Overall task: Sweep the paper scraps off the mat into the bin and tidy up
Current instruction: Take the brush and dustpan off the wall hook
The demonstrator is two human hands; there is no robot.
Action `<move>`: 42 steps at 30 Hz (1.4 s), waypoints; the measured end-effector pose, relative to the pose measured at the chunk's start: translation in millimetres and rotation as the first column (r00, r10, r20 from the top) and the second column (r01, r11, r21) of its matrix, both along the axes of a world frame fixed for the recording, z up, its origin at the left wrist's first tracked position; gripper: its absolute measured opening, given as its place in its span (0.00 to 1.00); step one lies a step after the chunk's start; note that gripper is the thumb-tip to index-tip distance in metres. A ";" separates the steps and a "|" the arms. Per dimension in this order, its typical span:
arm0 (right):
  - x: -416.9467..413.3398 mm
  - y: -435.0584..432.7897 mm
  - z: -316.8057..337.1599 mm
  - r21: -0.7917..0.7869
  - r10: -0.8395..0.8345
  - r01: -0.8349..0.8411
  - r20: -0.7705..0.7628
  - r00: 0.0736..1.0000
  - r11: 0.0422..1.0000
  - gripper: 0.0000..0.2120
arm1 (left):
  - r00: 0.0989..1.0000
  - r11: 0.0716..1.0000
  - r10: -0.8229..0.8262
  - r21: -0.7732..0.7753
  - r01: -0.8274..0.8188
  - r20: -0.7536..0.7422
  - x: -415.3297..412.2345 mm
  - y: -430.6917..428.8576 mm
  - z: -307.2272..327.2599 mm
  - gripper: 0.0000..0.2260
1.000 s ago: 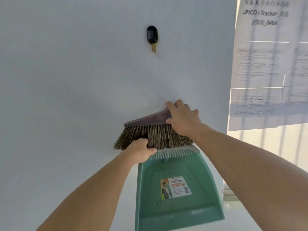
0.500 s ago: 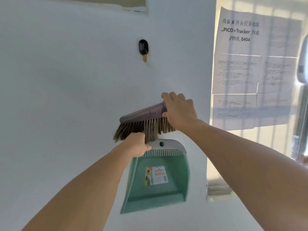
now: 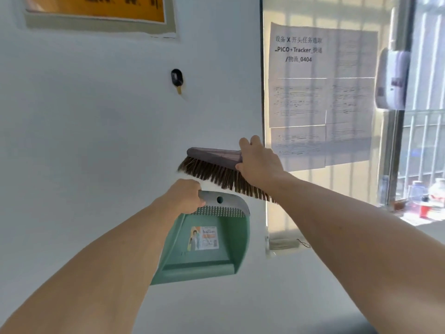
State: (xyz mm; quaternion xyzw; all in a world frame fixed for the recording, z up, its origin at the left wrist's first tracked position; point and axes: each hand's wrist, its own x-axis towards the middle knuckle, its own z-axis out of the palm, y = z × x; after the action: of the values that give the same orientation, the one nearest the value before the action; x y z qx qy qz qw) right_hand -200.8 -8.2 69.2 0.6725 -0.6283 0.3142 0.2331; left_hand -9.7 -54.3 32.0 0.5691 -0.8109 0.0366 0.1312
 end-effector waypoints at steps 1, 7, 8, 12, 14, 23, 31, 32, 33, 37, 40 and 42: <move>-4.4 13.7 -5.5 0.005 0.001 -0.001 -0.001 1.000 1.000 0.14 | 1.000 1.000 0.004 -0.008 -0.004 0.000 -5.4 14.8 -2.6 0.11; -51.5 113.0 -46.2 0.063 0.034 -0.043 0.130 0.991 0.997 0.11 | 0.994 0.994 0.085 -0.060 -0.090 -0.069 -35.6 116.9 -32.7 0.07; -62.4 131.9 -53.9 0.076 0.035 -0.046 0.146 0.989 0.996 0.11 | 0.991 0.992 0.103 -0.063 -0.109 -0.089 -40.7 136.7 -40.2 0.07; -104.8 211.3 -86.1 0.188 -0.012 -0.024 0.189 0.982 0.982 0.10 | 0.974 0.992 0.116 -0.032 -0.125 -0.196 -68.7 218.3 -74.5 0.06; -120.6 248.5 -103.6 0.243 -0.046 -0.013 0.235 0.971 0.970 0.10 | 0.964 0.992 0.124 -0.003 -0.128 -0.237 -84.5 258.1 -89.7 0.05; -128.3 345.8 -191.1 0.397 -0.098 -0.085 0.418 0.903 0.914 0.12 | 0.939 0.962 0.265 0.119 -0.244 -0.220 -100.9 370.5 -149.4 0.06; -102.8 388.7 -274.7 0.566 -0.209 -0.079 0.427 0.880 0.821 0.10 | 0.933 0.902 0.341 0.321 -0.289 -0.117 -66.2 416.5 -243.3 0.06; -97.8 393.3 -287.1 0.587 -0.218 -0.083 0.424 0.879 0.806 0.10 | 0.934 0.896 0.338 0.342 -0.282 -0.114 -61.5 421.6 -257.3 0.06; -92.8 398.0 -299.9 0.602 -0.226 -0.087 0.424 0.877 0.794 0.10 | 0.937 0.892 0.333 0.360 -0.275 -0.110 -58.0 427.6 -270.5 0.06; -80.5 420.8 -353.3 0.684 -0.245 -0.108 0.398 0.884 0.721 0.12 | 0.932 0.852 0.353 0.438 -0.285 -0.080 -53.4 457.4 -316.9 0.04; -83.0 429.5 -395.0 0.748 -0.273 -0.121 0.381 0.883 0.653 0.14 | 0.902 0.794 0.427 0.506 -0.337 -0.069 -56.9 477.6 -352.3 0.05; -89.7 429.9 -424.1 0.786 -0.304 -0.138 0.386 0.871 0.603 0.14 | 0.879 0.756 0.473 0.544 -0.366 -0.066 -61.3 488.2 -380.4 0.06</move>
State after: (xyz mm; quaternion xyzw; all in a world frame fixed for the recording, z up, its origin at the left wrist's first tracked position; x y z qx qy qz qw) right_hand -290.5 421.7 -354.9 0.5729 -0.7700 0.1482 -0.2387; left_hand -71.0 433.9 -348.4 0.7514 -0.6240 -0.2103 0.0428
